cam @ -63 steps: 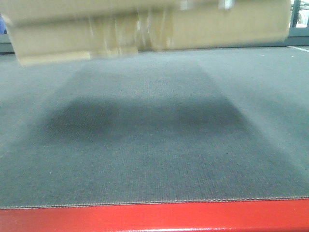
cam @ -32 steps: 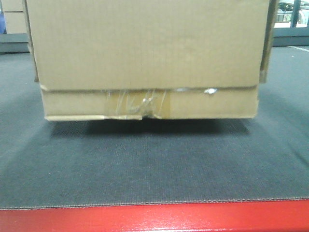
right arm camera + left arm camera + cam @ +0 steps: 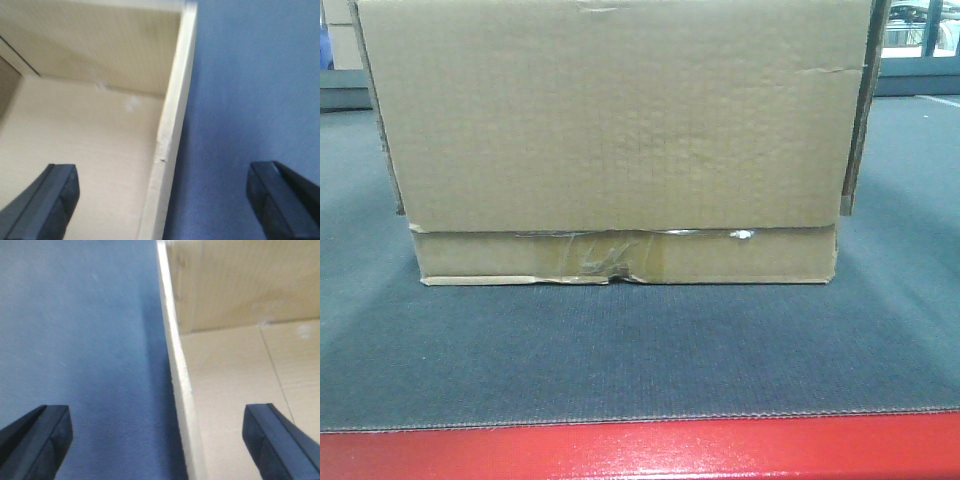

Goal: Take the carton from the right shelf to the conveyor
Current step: 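Open both grippers to release the carton's side walls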

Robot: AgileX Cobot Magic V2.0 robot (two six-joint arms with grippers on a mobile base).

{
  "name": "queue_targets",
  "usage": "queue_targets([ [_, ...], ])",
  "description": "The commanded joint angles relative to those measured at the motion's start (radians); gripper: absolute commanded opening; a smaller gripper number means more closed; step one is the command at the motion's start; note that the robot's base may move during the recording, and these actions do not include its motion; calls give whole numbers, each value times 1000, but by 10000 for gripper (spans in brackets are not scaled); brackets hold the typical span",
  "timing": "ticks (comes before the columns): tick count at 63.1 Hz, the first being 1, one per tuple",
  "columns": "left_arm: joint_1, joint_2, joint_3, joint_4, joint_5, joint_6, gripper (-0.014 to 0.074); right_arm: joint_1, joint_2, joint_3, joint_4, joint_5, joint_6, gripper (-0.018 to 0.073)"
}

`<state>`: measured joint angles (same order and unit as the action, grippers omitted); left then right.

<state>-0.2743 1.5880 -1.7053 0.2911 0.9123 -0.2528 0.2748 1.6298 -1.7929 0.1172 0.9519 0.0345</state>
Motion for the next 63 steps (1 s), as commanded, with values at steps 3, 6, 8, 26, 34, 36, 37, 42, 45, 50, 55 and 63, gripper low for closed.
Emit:
queue_targets([
  [3, 12, -104, 2, 8, 27, 41, 556, -3, -87, -9, -60, 21, -8, 418],
  [6, 25, -136, 22, 8, 29, 41, 509, -3, -107, -8, -86, 42, -8, 318],
  [8, 37, -164, 43, 8, 26, 41, 456, -3, -122, -3, -107, 56, -8, 238],
  [26, 196, -428, 415, -2, -126, 41, 0, -78, -284, 225, -148, -39, -8, -66],
  [34, 247, -546, 612, -31, -236, 41, 15, -121, -360, 398, -148, -122, -8, -67],
  [36, 258, -575, 660, -39, -269, 41, 15, -129, -378, 442, -148, -143, -8, -67],
  [37, 262, -589, 683, -42, -282, 41, 15, -133, -393, 465, -148, -162, -8, -67],
  [42, 273, -673, 819, -55, -343, 41, 15, -146, -449, 609, -148, -238, -8, -67],
  [45, 274, -715, 884, -55, -374, 41, 15, -145, -483, 684, -148, -287, -8, -67],
  [50, 274, -794, 996, -55, -425, 41, 15, -145, -549, 822, -148, -375, -8, -67],
  [55, 274, -872, 1086, -55, -479, 41, 15, -145, -620, 953, -148, -461, -10, -67],
  [63, 274, -994, 1205, -59, -522, 41, 15, -145, -736, 1140, -148, -576, -21, -67],
])
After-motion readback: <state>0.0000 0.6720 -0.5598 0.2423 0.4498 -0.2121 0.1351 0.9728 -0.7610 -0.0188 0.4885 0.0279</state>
